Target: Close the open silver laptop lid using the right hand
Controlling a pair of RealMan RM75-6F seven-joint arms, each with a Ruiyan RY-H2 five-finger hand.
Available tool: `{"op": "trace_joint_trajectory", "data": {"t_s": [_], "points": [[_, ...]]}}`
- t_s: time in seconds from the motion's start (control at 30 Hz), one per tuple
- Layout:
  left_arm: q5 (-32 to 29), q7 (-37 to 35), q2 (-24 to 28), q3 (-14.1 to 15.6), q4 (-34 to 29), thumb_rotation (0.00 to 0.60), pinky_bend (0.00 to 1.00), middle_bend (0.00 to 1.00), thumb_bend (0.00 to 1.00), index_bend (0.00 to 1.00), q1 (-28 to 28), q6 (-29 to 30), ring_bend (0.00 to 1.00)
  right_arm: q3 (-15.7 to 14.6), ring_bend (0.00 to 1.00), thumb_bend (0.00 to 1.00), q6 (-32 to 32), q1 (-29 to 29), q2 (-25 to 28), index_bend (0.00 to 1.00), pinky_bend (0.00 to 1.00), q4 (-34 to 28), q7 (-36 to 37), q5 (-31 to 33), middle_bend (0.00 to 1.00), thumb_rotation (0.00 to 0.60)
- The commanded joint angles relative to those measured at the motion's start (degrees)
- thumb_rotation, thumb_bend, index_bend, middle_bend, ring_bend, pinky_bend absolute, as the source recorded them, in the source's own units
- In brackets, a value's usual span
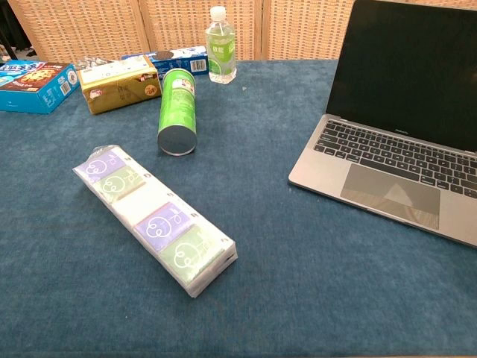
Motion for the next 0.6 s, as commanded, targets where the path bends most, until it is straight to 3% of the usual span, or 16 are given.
{"op": "trace_joint_trajectory", "data": {"t_s": [0.03, 0.6], "points": [[0.1, -0.1, 0.0, 0.0, 0.0, 0.600, 0.08, 0.00, 0.22, 0.15, 0.0, 0.1, 0.08, 0.0, 0.00, 0.13, 0.1, 0.0, 0.0, 0.03, 0.00, 0.0, 0.0, -0.1, 0.00, 0.600], [-0.4, -0.5, 0.3, -0.1, -0.1, 0.600, 0.08, 0.00, 0.22, 0.15, -0.1, -0.4, 0.08, 0.4, 0.00, 0.13, -0.3, 0.2, 0.0, 0.03, 0.00, 0.0, 0.3, 0.7, 0.00, 0.600]]}}
